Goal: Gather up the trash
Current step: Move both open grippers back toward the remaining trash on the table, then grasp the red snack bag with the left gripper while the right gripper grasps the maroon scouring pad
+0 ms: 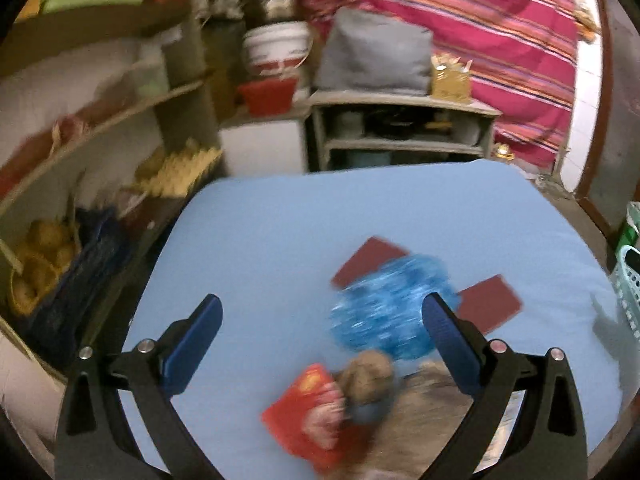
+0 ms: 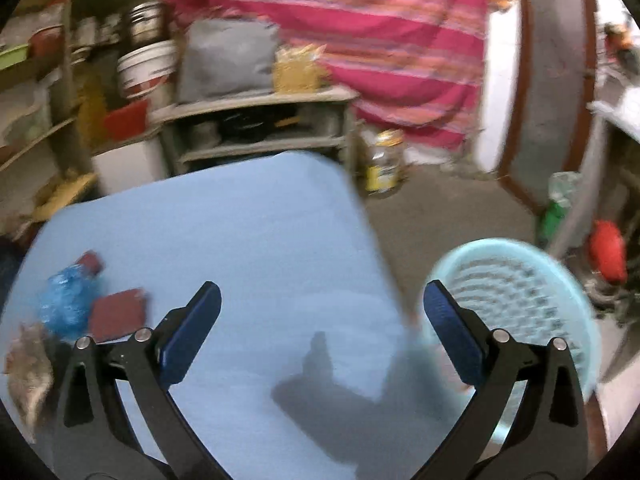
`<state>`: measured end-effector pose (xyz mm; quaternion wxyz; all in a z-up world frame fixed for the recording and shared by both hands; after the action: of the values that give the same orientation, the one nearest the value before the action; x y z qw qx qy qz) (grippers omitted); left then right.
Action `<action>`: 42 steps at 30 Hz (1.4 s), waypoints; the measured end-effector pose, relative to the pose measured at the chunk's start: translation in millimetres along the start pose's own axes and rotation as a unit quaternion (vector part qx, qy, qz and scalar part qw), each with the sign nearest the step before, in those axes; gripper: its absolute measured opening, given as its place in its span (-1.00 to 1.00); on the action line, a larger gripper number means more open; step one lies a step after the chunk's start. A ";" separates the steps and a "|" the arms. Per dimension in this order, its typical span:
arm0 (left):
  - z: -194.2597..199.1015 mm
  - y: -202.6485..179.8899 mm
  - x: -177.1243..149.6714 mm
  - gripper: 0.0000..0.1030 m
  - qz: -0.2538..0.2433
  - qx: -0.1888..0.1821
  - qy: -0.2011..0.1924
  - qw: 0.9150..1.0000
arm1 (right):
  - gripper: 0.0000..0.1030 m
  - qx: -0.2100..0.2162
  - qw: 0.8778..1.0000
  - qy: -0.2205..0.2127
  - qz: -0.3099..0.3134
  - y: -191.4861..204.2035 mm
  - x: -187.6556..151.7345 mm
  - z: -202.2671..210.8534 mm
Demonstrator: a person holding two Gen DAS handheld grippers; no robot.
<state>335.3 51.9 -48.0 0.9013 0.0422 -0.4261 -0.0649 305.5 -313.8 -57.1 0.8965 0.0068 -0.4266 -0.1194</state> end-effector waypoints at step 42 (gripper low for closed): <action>-29.7 27.0 -84.3 0.67 0.026 -0.103 0.104 0.989 | 0.75 0.130 0.978 0.139 0.090 175.8 -66.5 -90.3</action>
<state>307.5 92.1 -127.6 0.9416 -0.0554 -0.3222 -0.0804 370.9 -136.5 -145.3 0.9455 0.1015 -0.3087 0.0208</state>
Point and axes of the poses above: each gripper's, at about its wrist camera, not at the fingertips, and z roughly against the way its jaws point, y to its left, x to its top, the point moved 9 cm from there along -z, roughly the way its jaws point, and after that the axes turned 4 degrees about -z, right-handed, at the moved point
